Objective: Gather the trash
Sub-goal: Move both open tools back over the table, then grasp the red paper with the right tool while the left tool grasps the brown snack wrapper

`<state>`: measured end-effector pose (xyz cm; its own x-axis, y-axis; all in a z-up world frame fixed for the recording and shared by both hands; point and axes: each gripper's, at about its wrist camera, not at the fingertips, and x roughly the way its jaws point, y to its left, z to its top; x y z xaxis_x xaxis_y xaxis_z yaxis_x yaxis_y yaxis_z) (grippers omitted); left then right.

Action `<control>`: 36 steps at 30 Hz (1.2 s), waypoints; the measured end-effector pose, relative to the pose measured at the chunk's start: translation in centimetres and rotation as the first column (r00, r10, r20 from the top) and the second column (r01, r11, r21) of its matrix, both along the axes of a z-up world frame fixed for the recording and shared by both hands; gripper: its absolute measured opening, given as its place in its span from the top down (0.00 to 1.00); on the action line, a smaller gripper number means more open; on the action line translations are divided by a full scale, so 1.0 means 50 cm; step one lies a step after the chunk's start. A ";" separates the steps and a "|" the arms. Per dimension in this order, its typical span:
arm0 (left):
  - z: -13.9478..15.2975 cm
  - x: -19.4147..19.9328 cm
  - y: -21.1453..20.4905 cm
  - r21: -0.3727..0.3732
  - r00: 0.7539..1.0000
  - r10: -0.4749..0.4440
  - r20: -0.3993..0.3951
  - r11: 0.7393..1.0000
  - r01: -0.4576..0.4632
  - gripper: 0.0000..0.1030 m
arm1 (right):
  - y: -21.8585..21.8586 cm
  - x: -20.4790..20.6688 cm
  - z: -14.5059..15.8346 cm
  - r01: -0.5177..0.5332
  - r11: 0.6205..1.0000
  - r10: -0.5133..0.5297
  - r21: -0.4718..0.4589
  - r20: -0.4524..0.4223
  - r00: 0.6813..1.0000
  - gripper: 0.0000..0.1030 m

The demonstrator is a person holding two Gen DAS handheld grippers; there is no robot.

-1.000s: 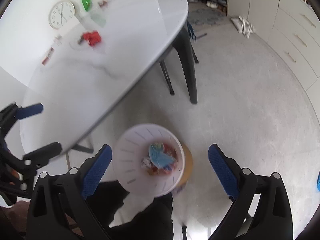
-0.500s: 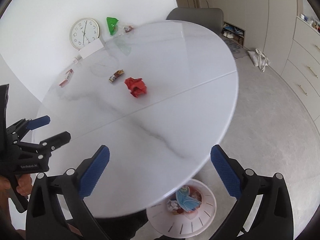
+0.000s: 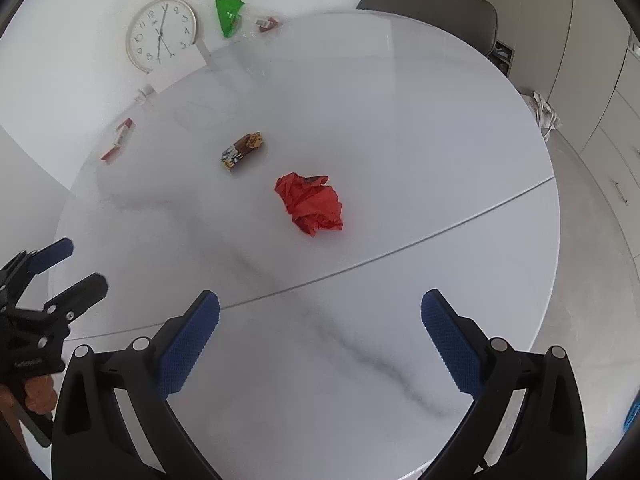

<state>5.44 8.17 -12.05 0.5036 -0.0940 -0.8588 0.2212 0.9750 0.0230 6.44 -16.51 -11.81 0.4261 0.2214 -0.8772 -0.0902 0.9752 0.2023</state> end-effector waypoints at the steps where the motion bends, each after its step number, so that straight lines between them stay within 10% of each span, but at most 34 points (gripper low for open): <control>1: -0.008 0.012 0.004 0.001 1.000 -0.002 -0.001 1.000 0.002 0.08 | 0.010 0.029 -0.013 -0.004 1.000 0.004 -0.002 -0.013 1.000 0.03; 8: -0.046 0.116 0.014 0.028 0.999 -0.038 0.008 0.999 0.038 0.08 | 0.062 0.162 -0.099 -0.036 0.996 0.029 -0.083 -0.087 0.996 0.12; 13: -0.080 0.199 0.002 0.011 0.998 -0.060 -0.010 0.998 0.060 0.08 | 0.070 0.180 -0.137 -0.057 0.993 0.043 -0.099 -0.140 0.989 0.59; 27: -0.182 0.404 -0.076 -0.005 0.986 -0.158 -0.059 0.987 0.158 0.22 | -0.008 0.092 -0.018 -0.012 1.000 0.013 0.016 -0.109 0.994 0.61; 36: -0.221 0.435 -0.097 0.016 0.963 -0.252 -0.091 0.967 0.254 0.54 | -0.043 0.025 0.004 0.034 0.998 -0.026 0.057 -0.135 0.990 0.60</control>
<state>27.19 3.33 -23.12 0.3889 -0.1844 -0.9026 0.4628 0.8863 0.0183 7.70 -18.67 -11.61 0.3124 0.2635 -0.9127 -0.0292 0.9630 0.2680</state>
